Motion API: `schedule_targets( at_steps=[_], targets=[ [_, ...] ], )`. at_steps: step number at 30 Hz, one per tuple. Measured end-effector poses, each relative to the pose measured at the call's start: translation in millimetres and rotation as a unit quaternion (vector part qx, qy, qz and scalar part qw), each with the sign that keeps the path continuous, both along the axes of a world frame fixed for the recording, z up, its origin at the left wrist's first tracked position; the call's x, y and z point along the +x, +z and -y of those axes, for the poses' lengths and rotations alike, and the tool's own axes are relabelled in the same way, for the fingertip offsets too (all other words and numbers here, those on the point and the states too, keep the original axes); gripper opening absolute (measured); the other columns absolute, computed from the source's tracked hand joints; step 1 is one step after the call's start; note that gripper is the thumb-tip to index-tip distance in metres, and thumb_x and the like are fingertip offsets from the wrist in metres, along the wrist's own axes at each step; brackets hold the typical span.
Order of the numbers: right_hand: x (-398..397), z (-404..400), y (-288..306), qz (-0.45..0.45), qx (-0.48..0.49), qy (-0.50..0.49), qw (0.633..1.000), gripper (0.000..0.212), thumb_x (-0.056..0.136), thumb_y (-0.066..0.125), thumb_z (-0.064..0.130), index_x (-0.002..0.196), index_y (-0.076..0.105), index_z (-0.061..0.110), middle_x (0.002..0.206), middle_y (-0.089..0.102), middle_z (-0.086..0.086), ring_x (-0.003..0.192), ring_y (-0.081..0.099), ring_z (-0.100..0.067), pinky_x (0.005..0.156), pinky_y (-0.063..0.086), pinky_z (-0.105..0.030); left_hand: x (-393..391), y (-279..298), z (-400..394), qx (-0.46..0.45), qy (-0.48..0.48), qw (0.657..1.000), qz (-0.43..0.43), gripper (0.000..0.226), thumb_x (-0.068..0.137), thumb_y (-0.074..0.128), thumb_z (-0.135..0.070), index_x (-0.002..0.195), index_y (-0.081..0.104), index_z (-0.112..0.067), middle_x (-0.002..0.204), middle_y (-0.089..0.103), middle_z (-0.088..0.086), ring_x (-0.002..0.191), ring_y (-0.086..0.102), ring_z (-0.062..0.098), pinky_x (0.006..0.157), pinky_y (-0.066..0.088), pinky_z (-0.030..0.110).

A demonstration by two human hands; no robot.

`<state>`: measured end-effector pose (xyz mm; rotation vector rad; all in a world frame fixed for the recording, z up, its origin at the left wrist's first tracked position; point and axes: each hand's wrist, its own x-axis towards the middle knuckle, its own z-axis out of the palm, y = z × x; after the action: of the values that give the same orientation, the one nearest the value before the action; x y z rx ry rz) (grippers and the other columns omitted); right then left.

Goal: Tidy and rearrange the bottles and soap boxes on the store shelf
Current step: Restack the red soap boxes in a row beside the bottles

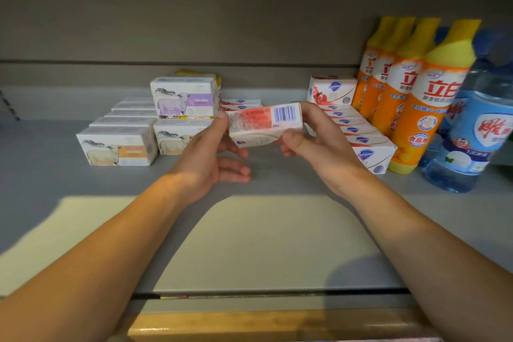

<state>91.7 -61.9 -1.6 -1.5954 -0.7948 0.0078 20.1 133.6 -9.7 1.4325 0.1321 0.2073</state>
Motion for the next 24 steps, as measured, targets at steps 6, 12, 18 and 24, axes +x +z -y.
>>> schedule_targets(
  at_steps=[6,12,18,24],
  targets=[
    [-7,-3,5,0.011,-0.006,-0.043,0.999,0.011,0.085,0.058,0.043,0.093,0.065,0.043,0.109,0.063,0.022,0.1,0.066,-0.016,0.093,0.053,-0.049,0,-1,5,-0.067,-0.032,0.996,0.047,0.029,0.095,0.05,-0.044,0.119,0.063,-0.037,0.093,0.074,-0.001,0.064,0.07,0.026,0.058,0.057,0.036],
    [-11,0,6,0.031,-0.008,0.014,0.999,0.058,0.083,0.06,-0.009,0.122,0.055,0.034,0.135,0.056,0.0,0.118,0.06,-0.012,0.09,0.055,-0.032,-1,1,5,-0.072,-0.008,0.993,0.097,0.048,0.088,0.059,-0.002,0.132,0.052,-0.018,0.096,0.071,0.011,0.074,0.071,0.028,0.069,0.059,0.038],
    [-12,-1,6,0.044,-0.046,0.0,0.998,0.078,0.079,0.062,-0.011,0.132,0.044,0.043,0.141,0.046,0.011,0.125,0.055,-0.011,0.097,0.053,-0.035,-3,0,11,-0.008,0.018,0.994,0.108,0.028,0.092,0.058,-0.006,0.12,0.059,-0.008,0.097,0.074,0.005,0.088,0.071,0.022,0.078,0.06,0.037],
    [-13,-1,6,0.17,-0.14,-0.13,0.967,0.052,0.077,0.078,0.026,0.124,0.057,0.031,0.118,0.054,0.015,0.105,0.05,0.003,0.087,0.04,-0.008,-6,2,20,0.16,0.074,0.97,0.17,0.038,0.078,0.072,0.007,0.112,0.063,-0.009,0.102,0.072,0.001,0.092,0.069,0.013,0.082,0.056,0.028]
  ],
)
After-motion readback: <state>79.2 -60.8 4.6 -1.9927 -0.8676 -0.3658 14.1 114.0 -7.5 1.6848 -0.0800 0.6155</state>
